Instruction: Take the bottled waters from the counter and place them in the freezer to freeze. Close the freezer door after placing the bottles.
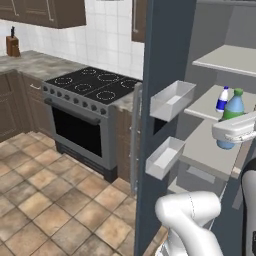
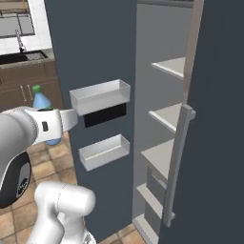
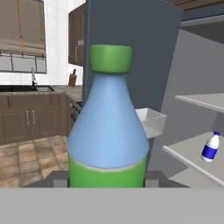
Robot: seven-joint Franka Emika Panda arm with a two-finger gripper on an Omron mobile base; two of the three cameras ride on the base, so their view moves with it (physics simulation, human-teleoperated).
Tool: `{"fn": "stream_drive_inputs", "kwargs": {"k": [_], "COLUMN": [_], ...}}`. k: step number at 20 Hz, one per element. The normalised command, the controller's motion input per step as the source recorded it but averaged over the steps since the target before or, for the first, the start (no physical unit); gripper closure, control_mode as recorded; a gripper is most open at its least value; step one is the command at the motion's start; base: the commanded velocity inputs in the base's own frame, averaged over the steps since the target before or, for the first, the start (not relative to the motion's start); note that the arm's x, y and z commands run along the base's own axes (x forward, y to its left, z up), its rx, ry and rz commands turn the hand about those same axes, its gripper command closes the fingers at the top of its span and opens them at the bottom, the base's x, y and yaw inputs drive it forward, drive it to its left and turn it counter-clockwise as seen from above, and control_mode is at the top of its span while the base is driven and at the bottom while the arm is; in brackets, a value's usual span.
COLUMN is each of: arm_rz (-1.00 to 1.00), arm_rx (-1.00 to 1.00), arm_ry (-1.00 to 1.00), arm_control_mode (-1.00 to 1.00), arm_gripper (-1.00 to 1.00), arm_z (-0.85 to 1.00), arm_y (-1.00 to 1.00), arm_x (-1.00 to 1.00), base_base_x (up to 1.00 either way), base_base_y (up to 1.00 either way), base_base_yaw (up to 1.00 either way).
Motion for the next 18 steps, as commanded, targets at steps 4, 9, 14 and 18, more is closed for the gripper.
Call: {"fn": "stream_drive_inputs", "kwargs": {"k": [4,9,14,18], "arm_rz": [0.00,0.00,0.00,0.00], "arm_rx": [0.00,0.00,0.00,0.00], "arm_ry": [0.00,0.00,0.00,0.00], "arm_control_mode": [1.00,1.00,1.00,1.00], "arm_gripper": [1.00,1.00,1.00,1.00], "arm_z": [0.00,0.00,0.00,0.00], "arm_y": [0.00,0.00,0.00,0.00], "arm_x": [0.00,0.00,0.00,0.00], "base_base_x": [0.04,0.00,0.06,0.18], "base_base_y": [-0.36,-0.40,-0.41,-0.34], "base_base_yaw": [0.02,0.01,0.00,-0.05]}}
